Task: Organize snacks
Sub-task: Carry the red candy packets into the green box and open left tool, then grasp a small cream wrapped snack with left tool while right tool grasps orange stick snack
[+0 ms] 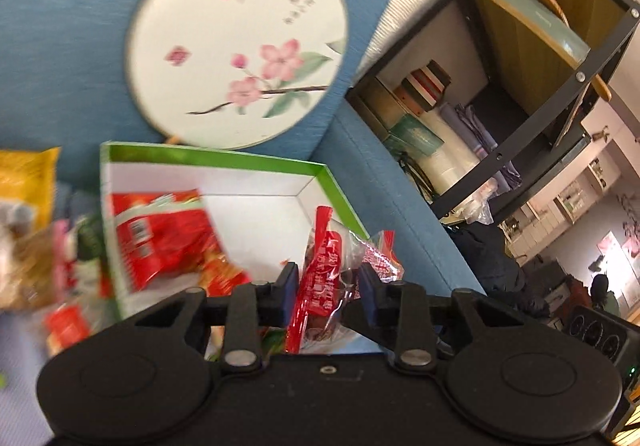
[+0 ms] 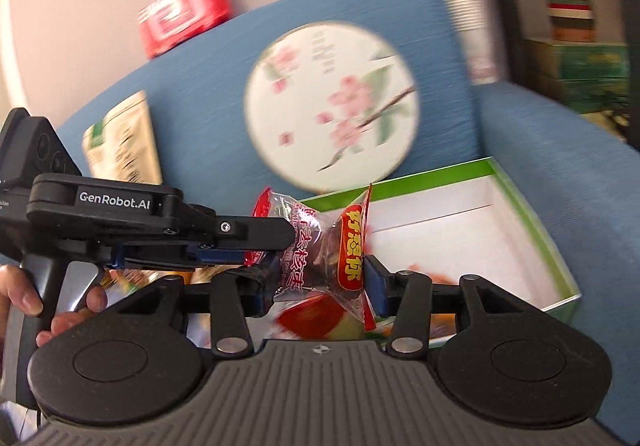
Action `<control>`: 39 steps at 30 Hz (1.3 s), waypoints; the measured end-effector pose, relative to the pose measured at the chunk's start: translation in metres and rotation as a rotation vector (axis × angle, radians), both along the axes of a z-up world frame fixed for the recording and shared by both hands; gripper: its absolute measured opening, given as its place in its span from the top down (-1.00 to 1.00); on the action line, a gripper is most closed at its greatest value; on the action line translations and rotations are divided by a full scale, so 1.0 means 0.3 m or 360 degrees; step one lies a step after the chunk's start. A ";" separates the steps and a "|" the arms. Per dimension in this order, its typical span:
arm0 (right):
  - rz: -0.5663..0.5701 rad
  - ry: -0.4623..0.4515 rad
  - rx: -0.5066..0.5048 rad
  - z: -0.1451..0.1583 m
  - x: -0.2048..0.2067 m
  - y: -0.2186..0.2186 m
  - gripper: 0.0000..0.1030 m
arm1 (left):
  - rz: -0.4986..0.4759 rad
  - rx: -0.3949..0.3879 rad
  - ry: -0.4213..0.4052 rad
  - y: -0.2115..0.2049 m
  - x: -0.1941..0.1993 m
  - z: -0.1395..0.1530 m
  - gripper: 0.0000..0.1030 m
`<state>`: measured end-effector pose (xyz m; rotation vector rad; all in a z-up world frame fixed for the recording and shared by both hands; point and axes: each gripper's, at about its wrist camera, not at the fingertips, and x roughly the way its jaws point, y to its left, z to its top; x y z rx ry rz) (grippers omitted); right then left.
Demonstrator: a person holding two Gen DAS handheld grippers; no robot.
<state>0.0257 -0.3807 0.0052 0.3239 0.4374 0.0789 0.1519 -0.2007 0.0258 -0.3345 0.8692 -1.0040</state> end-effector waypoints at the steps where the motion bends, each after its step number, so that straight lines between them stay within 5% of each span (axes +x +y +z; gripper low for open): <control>1: -0.0027 -0.0003 0.0009 -0.004 0.003 -0.021 -0.51 | -0.0013 0.0006 -0.0009 -0.026 0.008 -0.001 0.96; 10: -0.0159 0.0014 0.0051 -0.075 0.053 -0.110 -0.54 | -0.0034 0.0111 -0.0053 -0.158 0.066 -0.057 0.90; 11: -0.0167 0.0013 0.0038 -0.087 0.057 -0.109 -0.57 | -0.0022 0.0137 -0.0071 -0.158 0.065 -0.062 0.38; 12: -0.0168 0.0017 -0.0003 -0.102 0.067 -0.099 -0.67 | -0.0006 0.0162 -0.0083 -0.156 0.063 -0.067 -0.74; 13: -0.0170 0.0026 -0.0053 -0.113 0.070 -0.090 -0.87 | 0.0023 0.0173 -0.0094 -0.144 0.057 -0.070 -1.00; 14: -0.0164 0.0050 -0.0108 -0.122 0.075 -0.079 -1.00 | 0.0060 0.0169 -0.0115 -0.127 0.048 -0.066 -1.00; 18: -0.0177 0.0088 -0.0307 -0.127 0.055 -0.020 -1.00 | 0.0127 0.0140 -0.0136 -0.036 0.023 -0.029 -1.00; 30: 0.0037 -0.0040 -0.0255 -0.020 -0.070 0.176 -1.00 | 0.0568 0.0202 -0.0028 0.409 -0.072 -0.012 -1.00; 39: 0.0326 0.0166 -0.0154 -0.108 -0.051 0.406 -1.00 | 0.0673 0.0327 0.0127 0.580 -0.073 -0.159 -1.00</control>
